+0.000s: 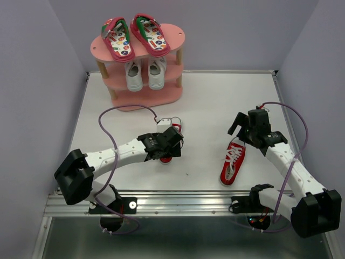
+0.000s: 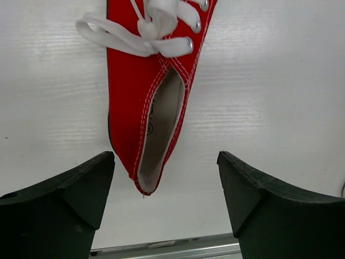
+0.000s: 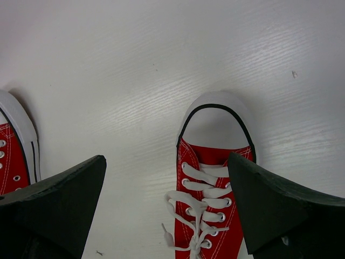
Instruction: Place and organize the shoes onto the shoe shelf
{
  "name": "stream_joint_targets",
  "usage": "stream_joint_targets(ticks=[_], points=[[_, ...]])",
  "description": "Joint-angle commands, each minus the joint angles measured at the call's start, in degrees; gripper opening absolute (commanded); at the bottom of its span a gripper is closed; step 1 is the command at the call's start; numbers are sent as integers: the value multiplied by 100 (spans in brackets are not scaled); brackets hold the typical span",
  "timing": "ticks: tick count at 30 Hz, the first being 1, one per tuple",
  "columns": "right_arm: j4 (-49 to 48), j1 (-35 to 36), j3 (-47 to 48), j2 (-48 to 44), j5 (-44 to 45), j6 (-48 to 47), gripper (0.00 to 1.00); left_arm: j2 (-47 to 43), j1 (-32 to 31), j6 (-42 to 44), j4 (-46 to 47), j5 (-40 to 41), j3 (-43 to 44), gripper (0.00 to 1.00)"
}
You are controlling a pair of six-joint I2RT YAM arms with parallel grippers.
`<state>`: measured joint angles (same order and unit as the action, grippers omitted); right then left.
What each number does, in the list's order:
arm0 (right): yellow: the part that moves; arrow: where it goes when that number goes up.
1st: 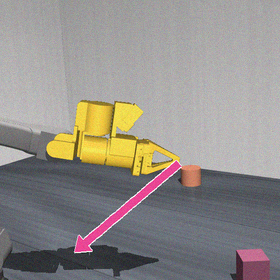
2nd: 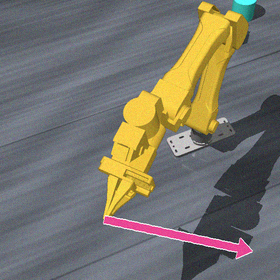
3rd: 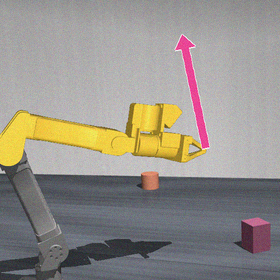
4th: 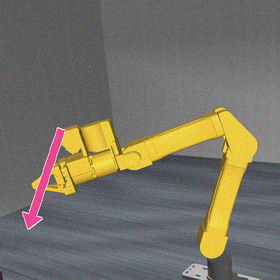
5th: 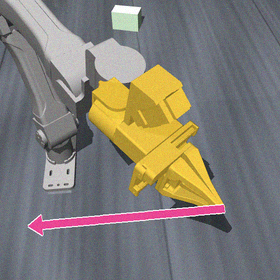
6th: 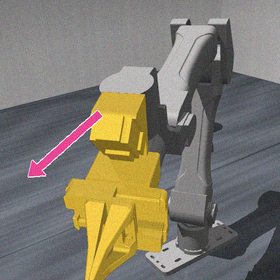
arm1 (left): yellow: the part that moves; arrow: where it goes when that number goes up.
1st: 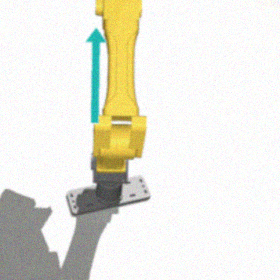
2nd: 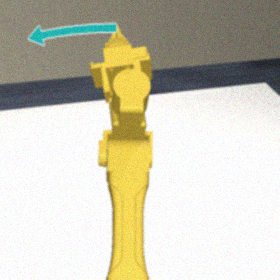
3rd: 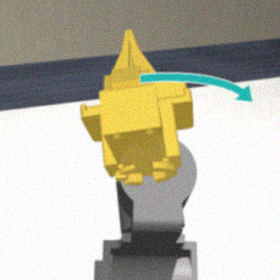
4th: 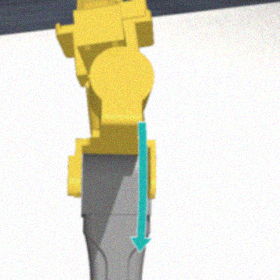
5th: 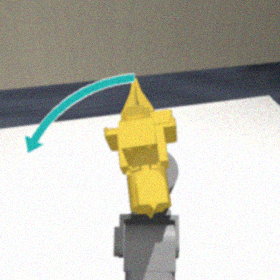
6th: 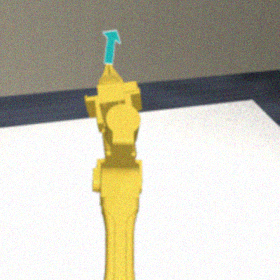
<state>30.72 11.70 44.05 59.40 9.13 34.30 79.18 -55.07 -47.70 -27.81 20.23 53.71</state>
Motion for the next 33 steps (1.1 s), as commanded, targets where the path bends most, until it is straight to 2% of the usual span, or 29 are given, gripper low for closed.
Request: stream_joint_targets(ticks=[1,10,15,18,19,22,23,27,33], points=[[-312,-10,-11,19,-42,-20,100,352,-232,174,-49,244,201,88],[-286,-10,-28,-25,2,-64,100,1073,-276,191,12,693,315,73],[-268,-10,-28,-60,2,-55,100,1074,-268,200,83,719,272,67],[-268,-10,-46,-60,10,-55,100,1021,-276,200,162,711,227,58],[-260,-10,-37,-51,2,-55,100,1003,-268,200,162,719,210,46],[-251,-10,-28,-33,-7,-55,100,986,-276,174,127,789,210,20],[-251,-10,-11,-25,-16,-55,100,942,-276,139,66,824,218,0],[-242,-10,-11,-42,-16,-29,100,600,-224,77,-180,1062,315,0],[-216,-10,-55,-86,-16,-29,100,-262,233,279,-251,1159,491,0]])
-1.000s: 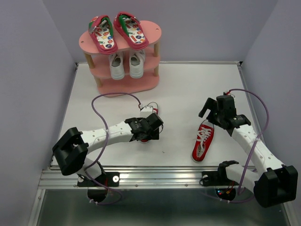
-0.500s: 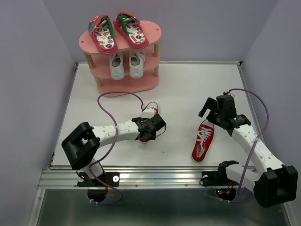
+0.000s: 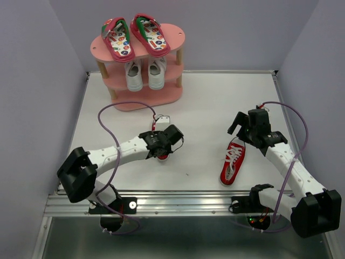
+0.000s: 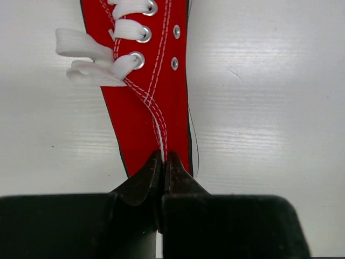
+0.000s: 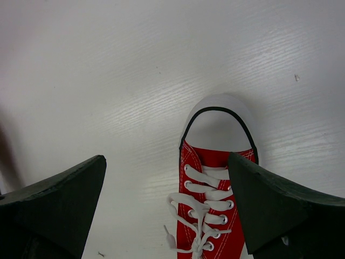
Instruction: Place and organize the shoes onto the shoe shelf
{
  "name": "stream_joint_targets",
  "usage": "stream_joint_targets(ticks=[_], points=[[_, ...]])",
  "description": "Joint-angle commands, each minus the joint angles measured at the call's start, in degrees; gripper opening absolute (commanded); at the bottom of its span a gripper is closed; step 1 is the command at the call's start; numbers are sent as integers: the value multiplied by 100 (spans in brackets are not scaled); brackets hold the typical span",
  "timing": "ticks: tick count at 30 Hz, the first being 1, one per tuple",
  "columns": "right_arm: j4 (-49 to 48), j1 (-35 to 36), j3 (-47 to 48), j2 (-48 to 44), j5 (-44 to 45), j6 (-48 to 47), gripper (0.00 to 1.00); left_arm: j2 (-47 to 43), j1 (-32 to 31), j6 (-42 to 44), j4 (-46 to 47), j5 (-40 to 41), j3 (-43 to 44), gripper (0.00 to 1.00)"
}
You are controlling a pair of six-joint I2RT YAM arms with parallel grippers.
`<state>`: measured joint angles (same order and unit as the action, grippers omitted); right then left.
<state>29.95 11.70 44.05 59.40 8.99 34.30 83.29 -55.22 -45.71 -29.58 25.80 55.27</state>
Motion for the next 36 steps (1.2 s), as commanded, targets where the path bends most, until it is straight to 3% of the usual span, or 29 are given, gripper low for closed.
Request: stream_joint_targets(ticks=[1,16,36], points=[[-139,-10,-63,-86,-3,-29,100,-726,431,185,-143,593,440,0],[-130,-10,-81,-174,-12,-12,100,-147,1575,1134,189,970,1285,0],[-7,-10,16,-209,23,-99,100,592,2604,2901,2351,576,1232,0]])
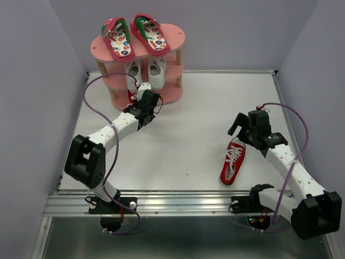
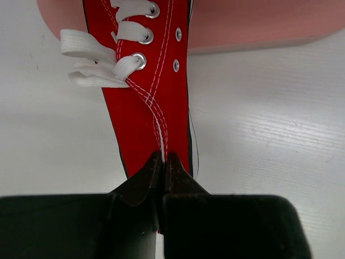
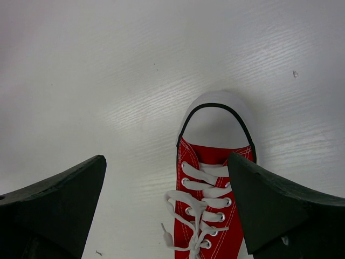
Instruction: Place and organize the shoes onto the shoe shelf
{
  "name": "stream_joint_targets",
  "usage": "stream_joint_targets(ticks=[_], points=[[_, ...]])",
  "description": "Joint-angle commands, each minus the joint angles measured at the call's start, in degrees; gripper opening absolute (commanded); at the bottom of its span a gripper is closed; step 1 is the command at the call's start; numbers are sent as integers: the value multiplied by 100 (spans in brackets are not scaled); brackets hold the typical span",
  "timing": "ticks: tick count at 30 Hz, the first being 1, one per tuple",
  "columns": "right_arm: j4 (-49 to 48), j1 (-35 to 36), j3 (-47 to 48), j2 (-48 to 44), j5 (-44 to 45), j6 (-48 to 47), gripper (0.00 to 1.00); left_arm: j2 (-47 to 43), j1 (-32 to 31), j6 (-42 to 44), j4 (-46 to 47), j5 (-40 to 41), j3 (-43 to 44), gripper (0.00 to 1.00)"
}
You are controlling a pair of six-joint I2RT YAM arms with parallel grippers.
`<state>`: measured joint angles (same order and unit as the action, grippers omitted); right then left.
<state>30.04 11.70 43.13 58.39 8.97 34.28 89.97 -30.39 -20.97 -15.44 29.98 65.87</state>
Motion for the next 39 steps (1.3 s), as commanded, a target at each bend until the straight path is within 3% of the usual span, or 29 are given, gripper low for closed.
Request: stream_joint_targets(ticks=[1,19,39], points=[[-7,-10,99,-109,34,-97,100,-16,147,471,1086,140,172,0],[46,-10,187,-30,43,-124,100,644,446,928,2001,-27,234,0],[177,-10,257,-73,105,-62,100,1277,745,1271,2010,-484,945,0]])
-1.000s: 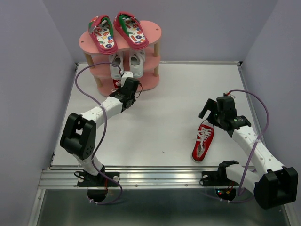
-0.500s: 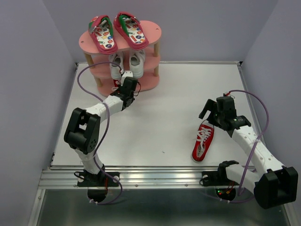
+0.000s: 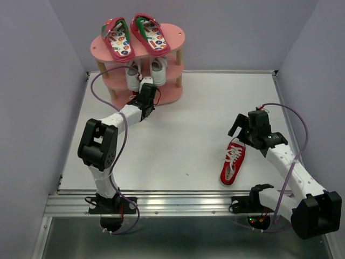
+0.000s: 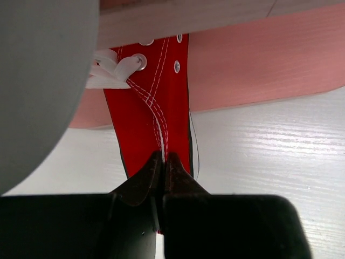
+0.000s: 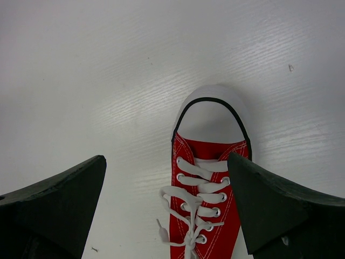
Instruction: Place and organize the shoes onto the shoe shelf
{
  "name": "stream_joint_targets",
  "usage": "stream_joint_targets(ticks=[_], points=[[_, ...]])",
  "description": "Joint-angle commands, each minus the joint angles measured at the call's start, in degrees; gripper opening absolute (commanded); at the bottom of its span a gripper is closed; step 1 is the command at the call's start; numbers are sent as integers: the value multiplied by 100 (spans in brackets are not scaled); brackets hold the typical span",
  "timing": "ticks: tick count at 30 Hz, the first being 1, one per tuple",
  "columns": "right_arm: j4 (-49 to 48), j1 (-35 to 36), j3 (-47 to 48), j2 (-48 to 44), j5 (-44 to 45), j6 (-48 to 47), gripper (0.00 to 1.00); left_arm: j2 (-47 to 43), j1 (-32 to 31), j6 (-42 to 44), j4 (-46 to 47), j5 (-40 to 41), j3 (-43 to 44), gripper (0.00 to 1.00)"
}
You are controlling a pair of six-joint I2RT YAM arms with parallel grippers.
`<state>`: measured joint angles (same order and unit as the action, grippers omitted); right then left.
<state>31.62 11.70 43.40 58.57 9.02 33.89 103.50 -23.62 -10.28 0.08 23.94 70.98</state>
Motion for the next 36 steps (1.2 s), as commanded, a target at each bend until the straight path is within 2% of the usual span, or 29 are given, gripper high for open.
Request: stream_joint_targets(ticks=[1,5,6,7,8,10,13,17,29,31,34,36], points=[[20,-10,231,-82,100,-23,100,-41,76,202,458,119,443,0],[46,-10,257,-82,100,-23,100,126,103,176,274,137,592,0],[46,-10,257,-82,100,-31,100,170,112,150,204,146,653,4],[46,-10,257,-82,100,-23,100,214,112,123,116,146,706,14],[46,-10,257,-91,100,-23,100,214,112,114,107,128,707,19],[38,-10,248,-82,83,-14,100,153,112,88,98,58,646,35],[38,-10,248,-82,74,-14,100,100,120,79,89,75,610,36],[46,-10,248,-108,74,-14,100,74,112,158,-138,163,706,48],[81,-10,222,-152,-155,-119,100,-778,112,158,-666,-162,329,50],[143,-10,152,-266,-259,-137,100,-919,103,150,-745,-258,250,55],[361,-10,-6,-442,-436,-164,100,-1139,103,88,-921,-469,171,56],[503,332,107,-495,-200,117,100,-1280,103,62,-1036,-522,109,60]])
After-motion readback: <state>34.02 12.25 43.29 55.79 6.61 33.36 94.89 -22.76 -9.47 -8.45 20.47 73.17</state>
